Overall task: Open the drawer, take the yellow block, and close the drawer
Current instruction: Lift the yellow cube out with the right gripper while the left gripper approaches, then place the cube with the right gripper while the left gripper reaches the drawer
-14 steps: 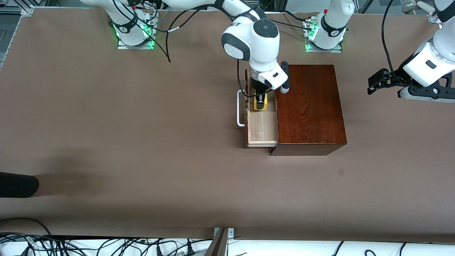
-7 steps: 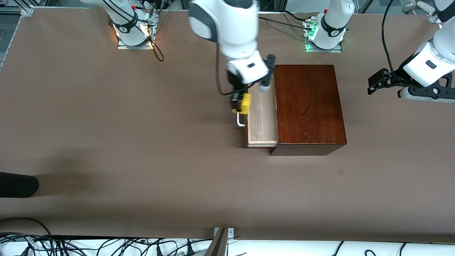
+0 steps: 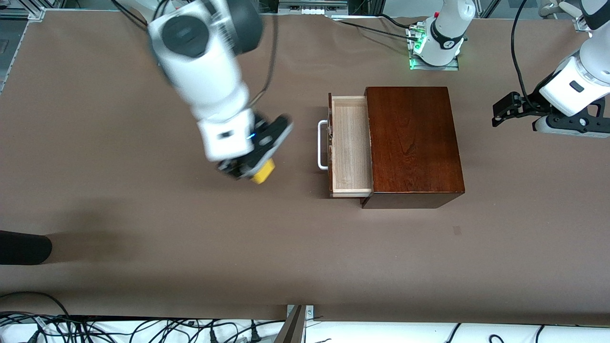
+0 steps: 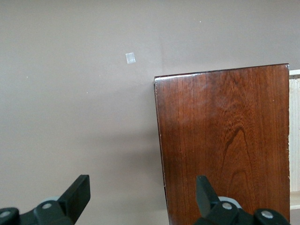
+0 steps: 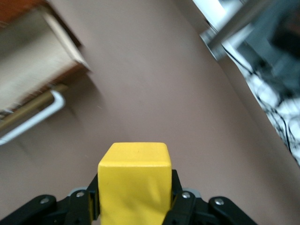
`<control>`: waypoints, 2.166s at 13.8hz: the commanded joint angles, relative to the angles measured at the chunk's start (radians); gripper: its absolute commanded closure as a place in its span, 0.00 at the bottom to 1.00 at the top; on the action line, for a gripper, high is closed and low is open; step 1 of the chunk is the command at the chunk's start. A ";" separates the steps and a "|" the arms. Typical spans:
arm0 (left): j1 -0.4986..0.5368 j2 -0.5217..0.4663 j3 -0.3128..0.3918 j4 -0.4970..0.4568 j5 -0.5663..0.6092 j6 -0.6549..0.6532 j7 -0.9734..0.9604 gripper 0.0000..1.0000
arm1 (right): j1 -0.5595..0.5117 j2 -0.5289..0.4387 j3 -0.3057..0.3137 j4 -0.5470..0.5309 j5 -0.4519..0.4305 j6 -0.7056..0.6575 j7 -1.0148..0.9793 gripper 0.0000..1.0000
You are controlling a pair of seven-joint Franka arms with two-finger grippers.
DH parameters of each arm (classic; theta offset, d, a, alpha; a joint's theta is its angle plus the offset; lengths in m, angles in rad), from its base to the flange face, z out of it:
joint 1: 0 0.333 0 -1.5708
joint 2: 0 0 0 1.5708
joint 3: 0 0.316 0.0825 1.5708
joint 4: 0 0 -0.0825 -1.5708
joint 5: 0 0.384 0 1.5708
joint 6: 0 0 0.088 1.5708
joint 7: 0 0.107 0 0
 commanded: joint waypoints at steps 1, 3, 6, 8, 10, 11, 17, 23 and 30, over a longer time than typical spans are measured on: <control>-0.009 0.013 -0.004 0.031 -0.016 -0.032 -0.004 0.00 | -0.119 -0.123 0.012 -0.207 0.026 0.031 0.007 1.00; -0.031 0.013 -0.007 0.033 -0.045 -0.035 -0.006 0.00 | -0.202 -0.215 0.012 -0.412 0.046 0.147 0.003 1.00; -0.097 0.053 -0.050 0.085 -0.114 -0.107 -0.012 0.00 | -0.228 -0.298 -0.006 -0.619 0.046 0.235 0.021 1.00; -0.146 0.124 -0.084 0.170 -0.122 -0.176 -0.007 0.00 | -0.259 -0.299 -0.021 -0.674 0.044 0.234 0.064 1.00; -0.209 0.173 -0.108 0.212 -0.151 -0.178 -0.012 0.00 | -0.270 -0.303 -0.060 -0.763 0.047 0.263 0.129 1.00; -0.248 0.190 -0.116 0.217 -0.198 -0.178 -0.016 0.00 | -0.271 -0.303 -0.078 -0.809 0.047 0.300 0.168 1.00; -0.416 0.348 -0.122 0.350 -0.315 -0.162 -0.010 0.00 | -0.282 -0.347 -0.107 -1.145 0.055 0.629 0.226 1.00; -0.465 0.467 -0.135 0.350 -0.314 -0.026 0.412 0.00 | -0.293 -0.301 -0.123 -1.299 0.132 0.826 0.277 1.00; -0.490 0.579 -0.138 0.350 -0.268 0.213 0.674 0.00 | -0.293 -0.204 -0.124 -1.303 0.133 0.889 0.343 1.00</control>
